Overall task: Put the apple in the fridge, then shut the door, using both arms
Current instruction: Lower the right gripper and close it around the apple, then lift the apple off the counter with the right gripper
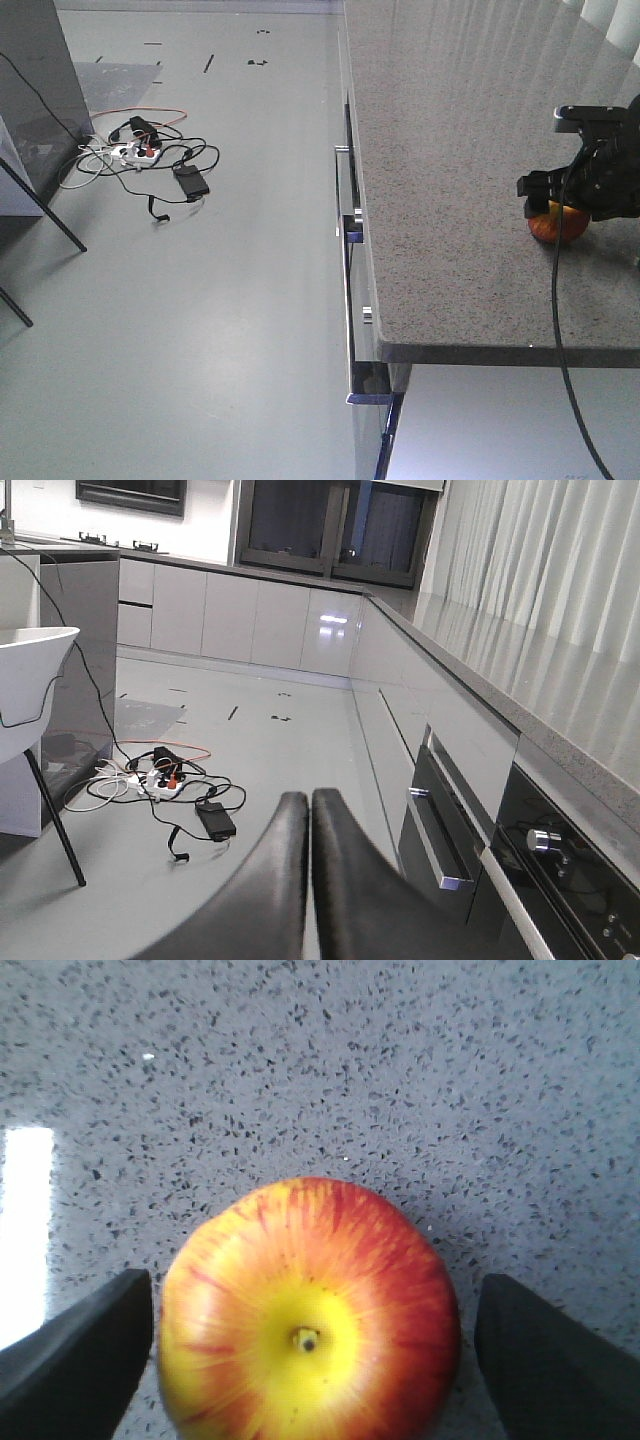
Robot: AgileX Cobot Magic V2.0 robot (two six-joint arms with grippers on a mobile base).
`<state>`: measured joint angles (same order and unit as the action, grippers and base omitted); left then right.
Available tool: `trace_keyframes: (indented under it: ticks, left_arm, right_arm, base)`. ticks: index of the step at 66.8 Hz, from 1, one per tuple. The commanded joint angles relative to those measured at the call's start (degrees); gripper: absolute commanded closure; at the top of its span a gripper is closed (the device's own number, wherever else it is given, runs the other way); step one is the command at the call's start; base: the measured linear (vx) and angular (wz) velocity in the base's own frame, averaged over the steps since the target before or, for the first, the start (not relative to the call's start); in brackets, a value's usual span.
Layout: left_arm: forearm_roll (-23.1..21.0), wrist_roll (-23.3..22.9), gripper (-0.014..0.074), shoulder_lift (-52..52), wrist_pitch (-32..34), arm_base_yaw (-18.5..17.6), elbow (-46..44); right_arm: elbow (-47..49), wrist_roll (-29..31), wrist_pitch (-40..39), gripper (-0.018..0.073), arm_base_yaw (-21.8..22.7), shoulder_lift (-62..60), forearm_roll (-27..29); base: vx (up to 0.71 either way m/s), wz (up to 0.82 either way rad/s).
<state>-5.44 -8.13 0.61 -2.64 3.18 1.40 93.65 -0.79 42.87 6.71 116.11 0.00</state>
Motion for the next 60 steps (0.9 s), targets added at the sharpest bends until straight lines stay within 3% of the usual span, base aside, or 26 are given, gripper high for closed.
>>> trace_keyframes:
  ticks: [1,15,37,48,60]
  left_arm:
    - [-0.5,0.1,0.0603,-0.3,4.2,-0.4,-1.0]
    - [-0.5,0.1,0.0603,-0.3,4.2,-0.4,-1.0]
    - [-0.5,0.1,0.0603,-0.3,4.2,-0.4,-1.0]
    - [-0.5,0.1,0.0603,-0.3,4.2,-0.4,-1.0]
    - [-0.5,0.1,0.0603,-0.3,4.2,-0.4,-1.0]
  right_arm:
    - [2.0,-0.9,-2.8,-0.0053,0.3,-2.5,-0.9]
    - [2.0,-0.9,-2.8,0.0003,0.3,-2.1,-1.6]
    - [2.0,1.8,-2.6,0.029,0.1,-3.2,-0.7]
    - [2.0,12.0,-4.3,0.0367,0.1,-8.8,10.6]
    - [2.0,31.7,-2.8,0.0369,0.1,-18.4,31.7]
  base:
    - [0.0,0.0]
    - [0.0,0.0]
    - [0.0,0.0]
    - [0.0,0.0]
    - [0.0,0.0]
